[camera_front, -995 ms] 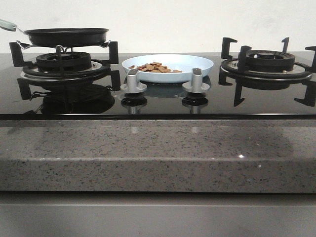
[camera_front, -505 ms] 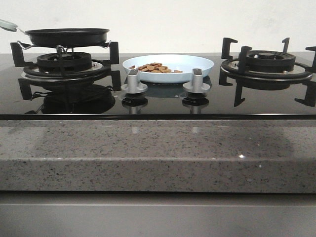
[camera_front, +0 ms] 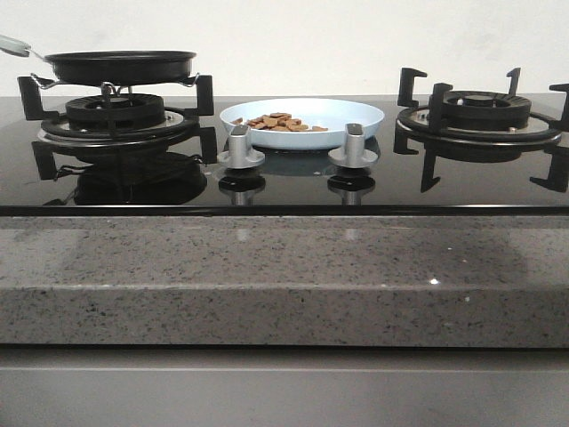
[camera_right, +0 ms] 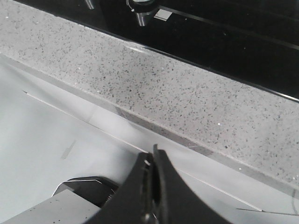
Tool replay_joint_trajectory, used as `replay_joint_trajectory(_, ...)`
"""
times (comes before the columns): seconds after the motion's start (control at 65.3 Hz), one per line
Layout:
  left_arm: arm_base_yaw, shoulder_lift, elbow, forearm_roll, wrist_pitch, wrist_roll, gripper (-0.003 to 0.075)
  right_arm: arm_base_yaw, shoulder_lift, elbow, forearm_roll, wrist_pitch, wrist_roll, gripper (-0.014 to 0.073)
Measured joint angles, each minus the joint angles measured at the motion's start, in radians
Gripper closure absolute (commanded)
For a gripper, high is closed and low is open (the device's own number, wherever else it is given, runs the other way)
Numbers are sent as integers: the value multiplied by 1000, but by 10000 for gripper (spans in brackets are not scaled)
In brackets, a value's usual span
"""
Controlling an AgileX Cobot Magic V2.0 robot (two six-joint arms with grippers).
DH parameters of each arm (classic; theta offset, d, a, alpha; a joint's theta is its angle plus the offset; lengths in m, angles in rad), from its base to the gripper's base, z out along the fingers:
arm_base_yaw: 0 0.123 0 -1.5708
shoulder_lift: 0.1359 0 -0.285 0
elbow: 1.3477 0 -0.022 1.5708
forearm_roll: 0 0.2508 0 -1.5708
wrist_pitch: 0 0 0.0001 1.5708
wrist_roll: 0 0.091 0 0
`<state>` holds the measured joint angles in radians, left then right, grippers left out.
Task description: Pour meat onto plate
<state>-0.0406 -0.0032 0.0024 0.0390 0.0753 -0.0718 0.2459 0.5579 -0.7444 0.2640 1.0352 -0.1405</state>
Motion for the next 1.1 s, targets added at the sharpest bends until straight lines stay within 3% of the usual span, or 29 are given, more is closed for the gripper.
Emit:
replay_joint_trajectory(0.276, 2, 0, 0, -4, -119, 0, 741, 0, 0, 0, 0, 0, 0, 662)
replay_joint_trajectory(0.536, 53, 0, 0, -7, -151, 0, 741, 0, 0, 0, 0, 0, 0, 662)
replay_joint_trajectory(1.103, 54, 0, 0, -12, -155, -2, 741, 0, 0, 0, 0, 0, 0, 662)
